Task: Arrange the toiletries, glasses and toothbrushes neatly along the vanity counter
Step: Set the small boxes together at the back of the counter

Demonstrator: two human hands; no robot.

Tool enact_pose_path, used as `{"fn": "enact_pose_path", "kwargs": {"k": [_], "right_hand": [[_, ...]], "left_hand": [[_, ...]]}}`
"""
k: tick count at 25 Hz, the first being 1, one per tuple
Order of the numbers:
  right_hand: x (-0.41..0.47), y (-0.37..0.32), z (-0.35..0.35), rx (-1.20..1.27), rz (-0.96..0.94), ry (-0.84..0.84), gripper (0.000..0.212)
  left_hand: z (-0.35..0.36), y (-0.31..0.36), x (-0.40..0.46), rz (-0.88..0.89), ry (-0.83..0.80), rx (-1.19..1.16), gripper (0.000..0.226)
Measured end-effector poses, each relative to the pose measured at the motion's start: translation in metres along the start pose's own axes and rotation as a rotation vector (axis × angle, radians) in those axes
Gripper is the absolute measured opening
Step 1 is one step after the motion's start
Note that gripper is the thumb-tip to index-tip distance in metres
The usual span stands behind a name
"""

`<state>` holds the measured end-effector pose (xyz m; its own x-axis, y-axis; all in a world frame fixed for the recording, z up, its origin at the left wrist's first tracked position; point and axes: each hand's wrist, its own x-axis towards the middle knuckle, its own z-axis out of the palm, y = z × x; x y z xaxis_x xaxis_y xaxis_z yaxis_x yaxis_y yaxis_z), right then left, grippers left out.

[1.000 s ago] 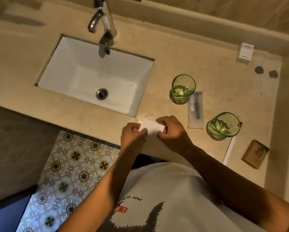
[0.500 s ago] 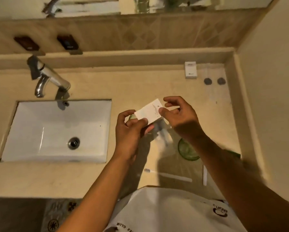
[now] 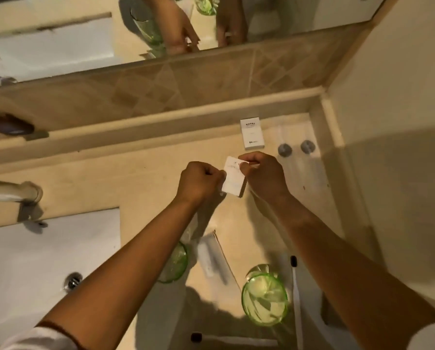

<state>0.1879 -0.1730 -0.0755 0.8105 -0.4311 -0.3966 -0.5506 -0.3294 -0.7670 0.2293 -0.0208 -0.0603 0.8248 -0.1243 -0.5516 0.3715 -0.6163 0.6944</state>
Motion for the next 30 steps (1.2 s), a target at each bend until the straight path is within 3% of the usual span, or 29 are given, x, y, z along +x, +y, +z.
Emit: {"fn": "enact_pose_path", "kwargs": {"k": [9, 13, 16, 18, 20, 30], "right_hand": [[0.039, 0.010, 0.038, -0.115, -0.131, 0.140, 0.032], [0.029, 0.018, 0.034, -0.077, -0.214, 0.166, 0.026], [0.031, 0.024, 0.017, -0.143, -0.242, 0.245, 0.025], [0.042, 0.031, 0.007, -0.163, -0.198, 0.242, 0.029], [0.054, 0.035, 0.004, -0.200, -0.174, 0.235, 0.034], [0.073, 0.035, 0.010, -0.181, -0.180, 0.170, 0.039]], "left_hand": [[0.012, -0.013, 0.063, -0.017, 0.090, -0.015, 0.007], [0.014, -0.016, 0.060, 0.085, 0.130, 0.023, 0.005], [0.009, -0.027, 0.048, 0.471, 0.210, 0.382, 0.025], [0.006, -0.037, 0.046, 0.765, 0.148, 0.652, 0.040], [0.006, -0.046, 0.052, 0.883, 0.061, 0.779, 0.043], [0.021, -0.027, 0.087, 0.769, 0.113, 0.708, 0.037]]}}
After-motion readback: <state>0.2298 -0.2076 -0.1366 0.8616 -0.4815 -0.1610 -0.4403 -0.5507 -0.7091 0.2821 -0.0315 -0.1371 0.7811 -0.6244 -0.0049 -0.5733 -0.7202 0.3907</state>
